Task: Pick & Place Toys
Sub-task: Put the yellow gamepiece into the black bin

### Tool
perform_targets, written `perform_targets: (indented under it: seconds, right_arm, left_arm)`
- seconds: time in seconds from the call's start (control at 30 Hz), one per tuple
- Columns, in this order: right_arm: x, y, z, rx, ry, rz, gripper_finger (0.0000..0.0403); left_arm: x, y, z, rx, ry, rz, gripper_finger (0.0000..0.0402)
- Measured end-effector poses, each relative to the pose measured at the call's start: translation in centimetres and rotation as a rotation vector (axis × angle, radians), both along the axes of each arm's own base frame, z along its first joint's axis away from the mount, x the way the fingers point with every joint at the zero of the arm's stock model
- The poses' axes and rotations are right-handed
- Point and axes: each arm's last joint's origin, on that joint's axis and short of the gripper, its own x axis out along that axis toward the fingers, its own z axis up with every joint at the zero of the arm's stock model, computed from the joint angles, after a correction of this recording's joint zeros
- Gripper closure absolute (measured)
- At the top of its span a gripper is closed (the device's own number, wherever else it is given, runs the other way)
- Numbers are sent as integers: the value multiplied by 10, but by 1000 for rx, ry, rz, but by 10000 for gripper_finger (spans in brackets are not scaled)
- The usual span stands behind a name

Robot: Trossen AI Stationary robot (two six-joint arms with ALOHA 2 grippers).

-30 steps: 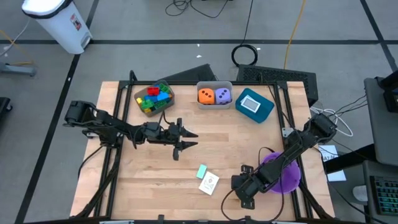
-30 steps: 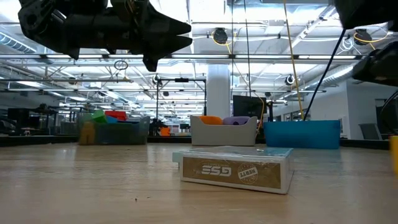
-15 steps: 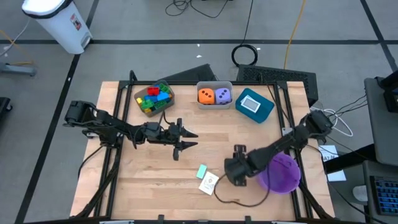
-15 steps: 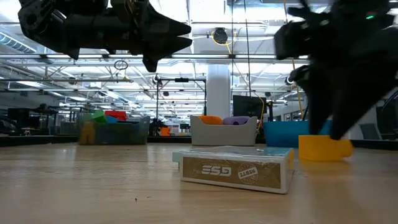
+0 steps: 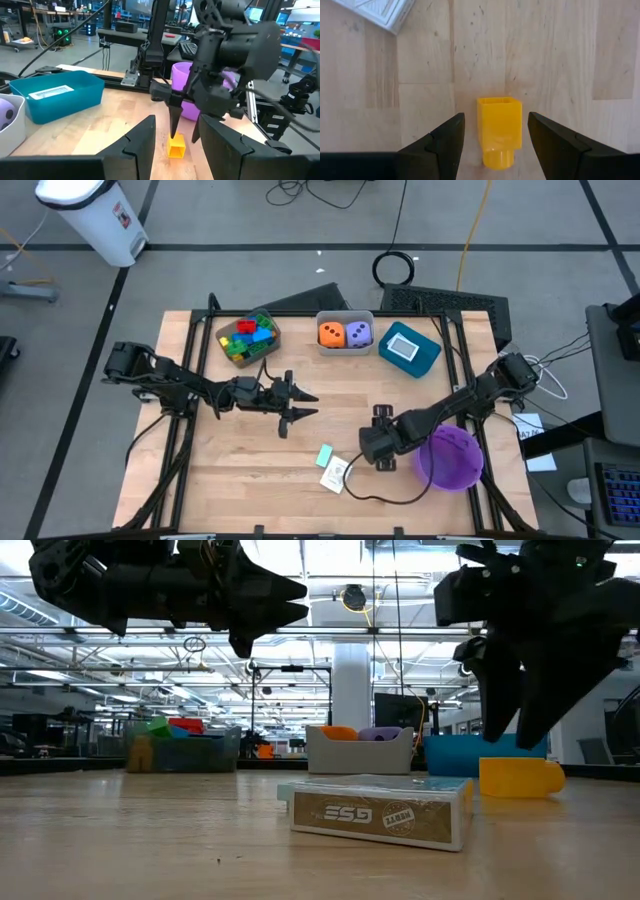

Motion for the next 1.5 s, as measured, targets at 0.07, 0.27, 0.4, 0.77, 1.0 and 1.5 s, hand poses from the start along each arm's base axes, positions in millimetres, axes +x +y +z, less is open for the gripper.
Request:
perform_targets:
  seconds: [0.07,0.27,0.4,0.77,1.0,1.5]
  right_arm:
    - [-3,-2,-6,-6,15,-2,191]
    - [-7,-11,-16,-16,42,-32,190]
    - [-8,-13,-23,-8,27,-30,190]
    - [-7,-22,-30,-5,19,-48,211]
    - [-4,-27,-29,-7,9,-40,273]
    - [11,-35,44,-141,-352,63,267]
  left_arm:
    - [0,0,0,0,0,0,245]
    - [0,0,-1,1,7,0,245]
    - [0,0,-1,1,12,0,245]
    - [0,0,-2,2,22,0,245]
    - [0,0,-3,-3,35,0,245]
    - [0,4,4,4,-38,15,245]
